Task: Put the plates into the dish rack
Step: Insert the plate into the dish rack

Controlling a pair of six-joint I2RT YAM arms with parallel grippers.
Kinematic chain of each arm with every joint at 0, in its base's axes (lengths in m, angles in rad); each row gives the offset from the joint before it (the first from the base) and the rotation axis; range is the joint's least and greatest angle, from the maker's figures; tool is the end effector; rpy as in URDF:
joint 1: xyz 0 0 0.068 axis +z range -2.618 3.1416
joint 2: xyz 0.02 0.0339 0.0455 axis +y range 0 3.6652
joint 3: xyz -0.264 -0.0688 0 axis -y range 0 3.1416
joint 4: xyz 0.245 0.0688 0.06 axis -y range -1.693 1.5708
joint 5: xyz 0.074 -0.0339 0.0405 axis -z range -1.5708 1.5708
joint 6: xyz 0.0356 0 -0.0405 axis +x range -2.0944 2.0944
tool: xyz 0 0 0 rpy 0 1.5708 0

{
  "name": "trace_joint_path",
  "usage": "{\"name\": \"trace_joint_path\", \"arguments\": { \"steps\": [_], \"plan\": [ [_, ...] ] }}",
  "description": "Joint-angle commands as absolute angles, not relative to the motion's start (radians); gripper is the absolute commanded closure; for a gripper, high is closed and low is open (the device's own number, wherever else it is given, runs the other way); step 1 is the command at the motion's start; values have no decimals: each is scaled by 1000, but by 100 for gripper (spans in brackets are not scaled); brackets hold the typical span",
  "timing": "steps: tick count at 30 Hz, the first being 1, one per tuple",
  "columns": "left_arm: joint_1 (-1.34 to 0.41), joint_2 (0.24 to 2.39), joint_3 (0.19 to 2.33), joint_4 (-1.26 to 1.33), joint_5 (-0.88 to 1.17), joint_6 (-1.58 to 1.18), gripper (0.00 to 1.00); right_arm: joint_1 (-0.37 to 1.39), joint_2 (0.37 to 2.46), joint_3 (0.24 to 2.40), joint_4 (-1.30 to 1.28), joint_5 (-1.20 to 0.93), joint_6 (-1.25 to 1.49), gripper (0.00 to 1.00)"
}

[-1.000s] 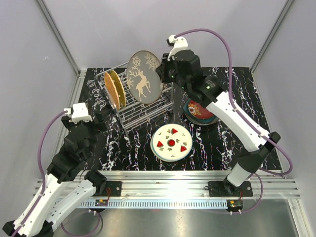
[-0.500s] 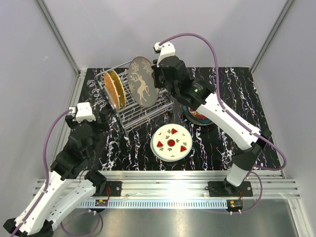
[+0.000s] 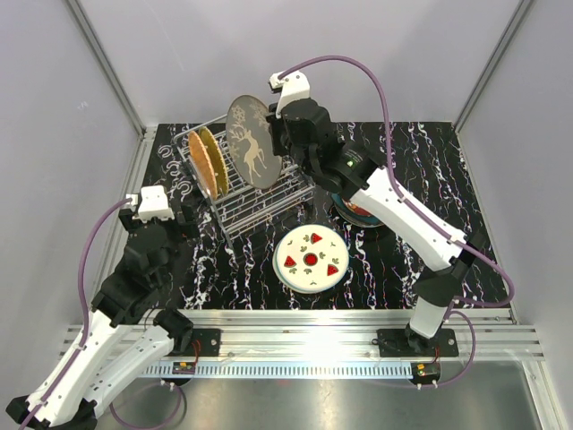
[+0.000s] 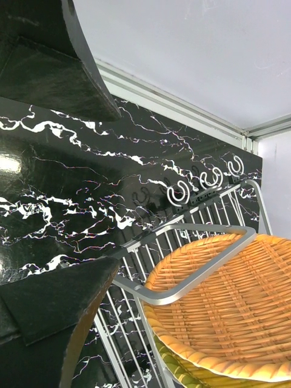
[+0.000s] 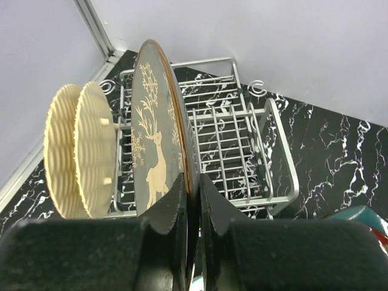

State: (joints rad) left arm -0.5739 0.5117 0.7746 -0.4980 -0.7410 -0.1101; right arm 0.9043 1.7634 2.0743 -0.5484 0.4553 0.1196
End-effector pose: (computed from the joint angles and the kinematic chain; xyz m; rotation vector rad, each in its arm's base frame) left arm 0.1040 -0.0386 0.3410 -0.1141 1.7428 0.1694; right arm 0.2524 0.2956 0.4798 -0.3778 1.7551 0.3241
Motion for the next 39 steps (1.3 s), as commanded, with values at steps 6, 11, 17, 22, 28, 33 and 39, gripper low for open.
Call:
{"name": "trace_joint_path", "arguments": {
  "steps": [6,11,17,22,28,33,39],
  "plan": [
    [-571,508,772,-442,-729,-114,2,943,1769,2183,-402,492,114,100],
    [-571,503,769,-442,-727,-114,2,959,1784,2157,-396,511,118,100],
    [-572,500,769,-443,-723,-114,1,994,1807,2145,-380,569,87,100],
    [-571,489,765,-440,-718,-114,1,1015,1818,2140,-359,607,66,100],
    [-571,488,767,-443,-709,-117,1,1054,1851,2160,-330,686,12,100],
    [-571,483,765,-442,-703,-117,1,1087,1900,2198,-307,739,-67,100],
    [-572,483,764,-443,-690,-118,1,1097,1953,2250,-290,778,-106,100]
  ]
}}
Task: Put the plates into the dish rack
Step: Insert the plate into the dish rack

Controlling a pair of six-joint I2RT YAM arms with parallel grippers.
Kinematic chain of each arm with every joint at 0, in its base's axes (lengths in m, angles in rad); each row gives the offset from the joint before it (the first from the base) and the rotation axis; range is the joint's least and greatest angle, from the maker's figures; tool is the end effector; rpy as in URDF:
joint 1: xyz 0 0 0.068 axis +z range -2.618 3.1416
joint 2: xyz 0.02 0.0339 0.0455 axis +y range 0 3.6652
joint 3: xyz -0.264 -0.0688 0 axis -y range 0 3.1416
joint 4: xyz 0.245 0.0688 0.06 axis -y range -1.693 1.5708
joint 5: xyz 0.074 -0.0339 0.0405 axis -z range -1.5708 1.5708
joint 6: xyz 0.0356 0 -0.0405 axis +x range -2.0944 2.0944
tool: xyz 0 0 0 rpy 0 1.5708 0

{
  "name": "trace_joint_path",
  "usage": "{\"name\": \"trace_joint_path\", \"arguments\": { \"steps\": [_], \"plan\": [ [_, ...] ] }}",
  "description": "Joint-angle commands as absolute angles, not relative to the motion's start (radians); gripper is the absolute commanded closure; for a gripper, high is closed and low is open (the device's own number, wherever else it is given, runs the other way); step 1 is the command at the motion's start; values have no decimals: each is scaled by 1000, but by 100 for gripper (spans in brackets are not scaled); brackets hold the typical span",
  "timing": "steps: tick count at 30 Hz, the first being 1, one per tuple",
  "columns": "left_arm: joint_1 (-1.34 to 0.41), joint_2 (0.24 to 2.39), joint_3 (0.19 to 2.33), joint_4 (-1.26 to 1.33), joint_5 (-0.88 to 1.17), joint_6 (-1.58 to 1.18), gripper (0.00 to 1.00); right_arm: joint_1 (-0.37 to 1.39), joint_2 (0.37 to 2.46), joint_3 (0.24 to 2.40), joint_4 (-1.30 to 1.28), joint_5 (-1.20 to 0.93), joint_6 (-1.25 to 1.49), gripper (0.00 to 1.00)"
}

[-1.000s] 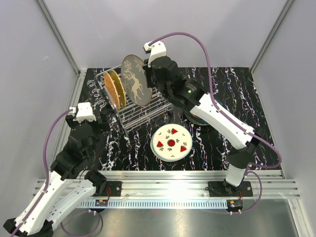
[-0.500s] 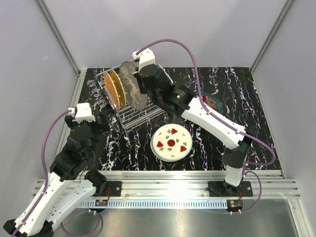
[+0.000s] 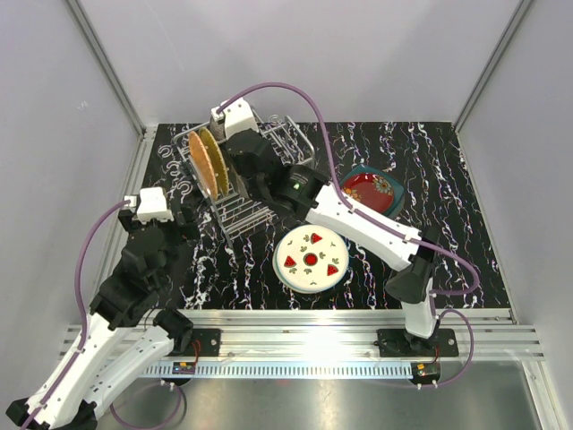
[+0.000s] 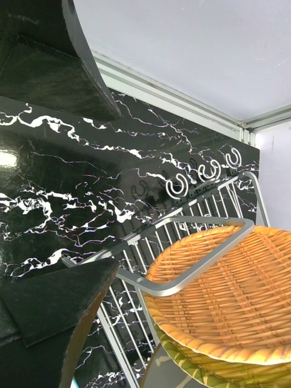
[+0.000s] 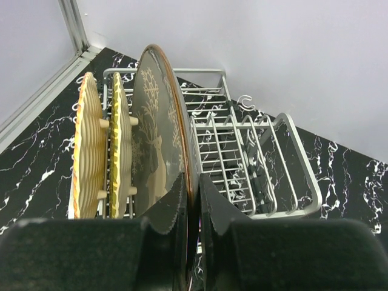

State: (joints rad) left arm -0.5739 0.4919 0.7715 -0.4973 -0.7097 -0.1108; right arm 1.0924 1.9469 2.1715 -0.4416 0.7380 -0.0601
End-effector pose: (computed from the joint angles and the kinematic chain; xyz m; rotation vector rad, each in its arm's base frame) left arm 0.1006 -0.0374 0.3417 -0.1001 1.7343 0.1323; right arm 0.2240 0.3800 0.4505 -0.4702 1.6667 0.0996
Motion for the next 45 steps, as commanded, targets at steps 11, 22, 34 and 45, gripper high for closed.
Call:
{"name": "trace_joint_path", "arguments": {
  "steps": [11,22,34,45],
  "plan": [
    [-571,483,765,-442,-690,-117,1,1095,2025,2290,-262,776,-138,95],
    [-571,483,762,-440,-678,-117,1,1098,2059,2313,-256,765,-152,91],
    [-571,491,762,-445,-669,-117,1,1127,2062,2267,-219,808,-198,84],
    [-571,494,762,-443,-664,-115,1,1137,2077,2260,-203,825,-210,77]
  ]
}}
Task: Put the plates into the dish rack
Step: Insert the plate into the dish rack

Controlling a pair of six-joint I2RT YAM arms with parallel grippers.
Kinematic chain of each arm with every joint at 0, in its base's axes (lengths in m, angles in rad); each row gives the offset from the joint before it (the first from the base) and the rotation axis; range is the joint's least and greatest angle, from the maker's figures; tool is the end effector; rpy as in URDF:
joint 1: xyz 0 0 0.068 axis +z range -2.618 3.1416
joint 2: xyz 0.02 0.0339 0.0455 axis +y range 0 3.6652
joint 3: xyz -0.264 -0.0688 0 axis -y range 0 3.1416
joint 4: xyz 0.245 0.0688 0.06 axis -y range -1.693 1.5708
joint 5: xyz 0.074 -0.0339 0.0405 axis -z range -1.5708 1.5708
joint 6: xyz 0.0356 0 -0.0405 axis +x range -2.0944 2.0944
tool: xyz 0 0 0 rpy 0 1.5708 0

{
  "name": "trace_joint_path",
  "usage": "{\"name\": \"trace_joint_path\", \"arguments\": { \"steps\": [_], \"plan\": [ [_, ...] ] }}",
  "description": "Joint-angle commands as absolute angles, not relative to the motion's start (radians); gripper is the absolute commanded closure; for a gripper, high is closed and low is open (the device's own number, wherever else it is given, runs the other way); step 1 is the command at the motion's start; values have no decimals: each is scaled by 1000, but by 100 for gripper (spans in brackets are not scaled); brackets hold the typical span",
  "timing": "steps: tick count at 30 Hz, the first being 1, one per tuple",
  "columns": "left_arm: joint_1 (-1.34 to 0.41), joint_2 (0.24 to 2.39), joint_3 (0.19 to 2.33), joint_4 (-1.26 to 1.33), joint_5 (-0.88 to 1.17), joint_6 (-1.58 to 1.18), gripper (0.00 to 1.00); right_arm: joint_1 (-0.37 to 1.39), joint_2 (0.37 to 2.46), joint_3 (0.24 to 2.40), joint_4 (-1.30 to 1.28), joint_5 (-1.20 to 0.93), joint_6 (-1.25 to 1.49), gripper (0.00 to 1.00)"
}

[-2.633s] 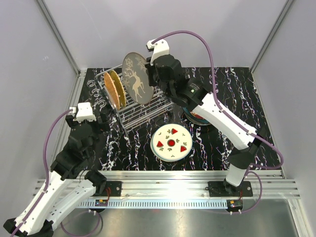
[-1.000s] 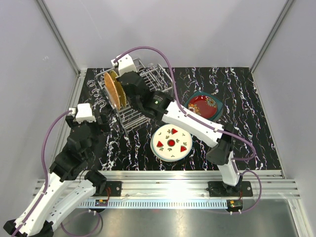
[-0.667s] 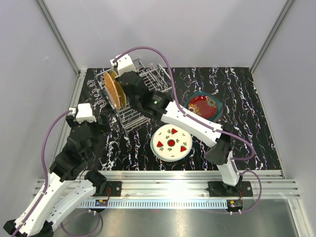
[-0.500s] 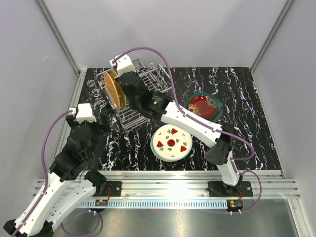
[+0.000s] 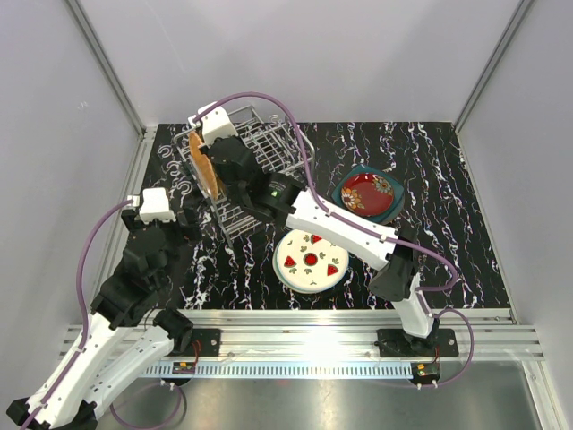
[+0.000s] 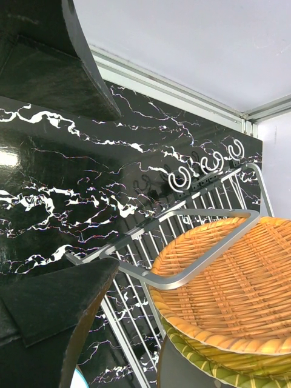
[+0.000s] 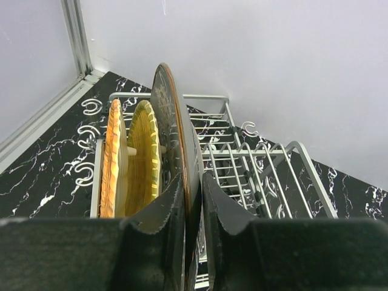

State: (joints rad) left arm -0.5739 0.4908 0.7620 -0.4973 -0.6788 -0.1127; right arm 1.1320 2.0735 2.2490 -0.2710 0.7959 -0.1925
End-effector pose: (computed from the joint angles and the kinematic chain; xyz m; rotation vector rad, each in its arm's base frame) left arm 0.1014 -0.0389 0.3386 -0.0758 1.7458 0.1085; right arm 0.2254 0.4205 0.4373 -0.4798 1.5660 0.0559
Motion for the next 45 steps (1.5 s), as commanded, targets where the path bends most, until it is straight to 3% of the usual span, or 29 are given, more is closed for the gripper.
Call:
{"name": "trace_joint_path", "arguments": {
  "steps": [1,13,45],
  "plan": [
    [-571,495,762,-443,-661,-117,1,1138,2080,2260,-201,827,-212,76],
    [-571,495,759,-443,-655,-117,1,1137,2102,2266,-189,833,-207,72],
    [-571,511,761,-443,-649,-115,1,1068,2132,2301,-294,719,-69,71]
  ]
}}
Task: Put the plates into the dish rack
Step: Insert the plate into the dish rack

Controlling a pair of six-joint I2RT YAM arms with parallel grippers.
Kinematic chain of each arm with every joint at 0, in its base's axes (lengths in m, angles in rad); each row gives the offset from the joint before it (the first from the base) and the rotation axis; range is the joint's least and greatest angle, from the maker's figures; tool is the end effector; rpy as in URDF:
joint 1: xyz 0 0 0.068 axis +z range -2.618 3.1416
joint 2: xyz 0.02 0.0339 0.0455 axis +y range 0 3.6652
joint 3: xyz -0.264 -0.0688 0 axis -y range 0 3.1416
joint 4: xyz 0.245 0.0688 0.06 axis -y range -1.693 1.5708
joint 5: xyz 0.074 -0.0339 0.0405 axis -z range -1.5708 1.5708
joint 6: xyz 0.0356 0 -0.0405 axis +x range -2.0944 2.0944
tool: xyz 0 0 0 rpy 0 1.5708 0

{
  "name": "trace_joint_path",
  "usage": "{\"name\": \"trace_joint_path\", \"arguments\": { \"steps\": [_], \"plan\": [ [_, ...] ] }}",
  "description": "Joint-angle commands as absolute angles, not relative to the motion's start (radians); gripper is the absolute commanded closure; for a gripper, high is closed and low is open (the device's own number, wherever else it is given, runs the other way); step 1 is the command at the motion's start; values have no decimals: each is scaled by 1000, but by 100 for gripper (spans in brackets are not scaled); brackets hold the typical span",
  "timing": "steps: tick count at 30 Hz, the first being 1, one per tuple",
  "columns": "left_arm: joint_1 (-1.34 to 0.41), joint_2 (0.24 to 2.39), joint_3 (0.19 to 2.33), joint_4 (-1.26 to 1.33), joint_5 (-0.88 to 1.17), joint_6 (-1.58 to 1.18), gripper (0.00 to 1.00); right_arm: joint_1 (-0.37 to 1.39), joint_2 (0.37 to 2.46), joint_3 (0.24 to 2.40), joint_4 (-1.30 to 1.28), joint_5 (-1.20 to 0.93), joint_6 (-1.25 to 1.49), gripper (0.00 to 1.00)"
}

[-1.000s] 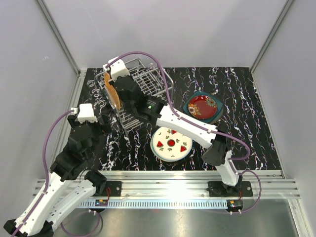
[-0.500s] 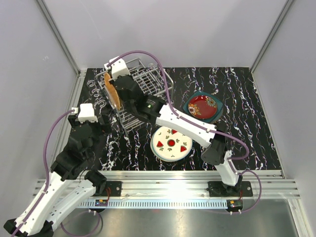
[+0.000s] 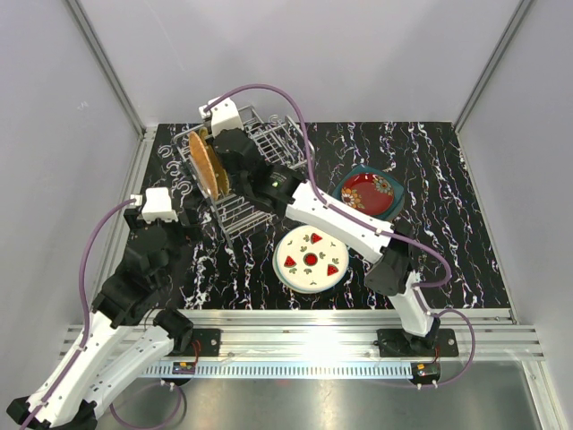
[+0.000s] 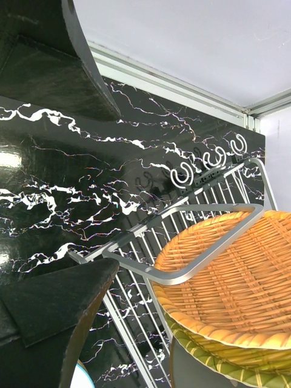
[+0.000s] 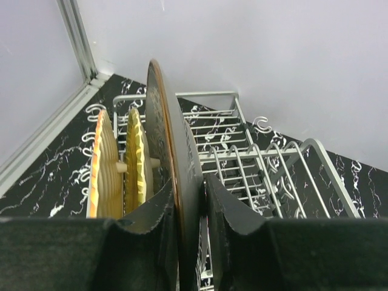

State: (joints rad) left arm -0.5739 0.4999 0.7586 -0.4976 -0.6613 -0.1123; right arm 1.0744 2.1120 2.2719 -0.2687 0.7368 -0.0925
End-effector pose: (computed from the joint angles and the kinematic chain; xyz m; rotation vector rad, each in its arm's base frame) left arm 0.1034 -0.0408 0.3366 -0.0574 1.7588 0.1001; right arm 0.2535 0.4178 0.4271 -0.4093 1.6014 0.1286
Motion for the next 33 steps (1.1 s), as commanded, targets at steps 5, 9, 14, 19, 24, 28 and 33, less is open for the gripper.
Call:
{"name": "trace_joint_path", "arguments": {
  "steps": [5,9,14,19,24,28,33],
  "plan": [
    [-571,512,759,-442,-646,-114,1,1071,2105,2247,-276,707,-64,72],
    [-571,518,762,-442,-643,-114,1,1078,2082,2203,-253,712,-63,72],
    [-571,517,761,-443,-640,-114,1,1095,2079,2180,-249,721,-64,70],
    [-571,517,761,-443,-637,-115,1,1121,2069,2142,-192,779,-116,69],
    [-571,520,759,-443,-638,-114,1,1127,2040,2106,-176,795,-123,68],
    [-571,528,759,-445,-641,-112,1,1127,2010,2076,-166,789,-123,65],
    [-571,545,759,-446,-655,-110,1,1127,1974,2051,-152,770,-114,62]
  ]
}}
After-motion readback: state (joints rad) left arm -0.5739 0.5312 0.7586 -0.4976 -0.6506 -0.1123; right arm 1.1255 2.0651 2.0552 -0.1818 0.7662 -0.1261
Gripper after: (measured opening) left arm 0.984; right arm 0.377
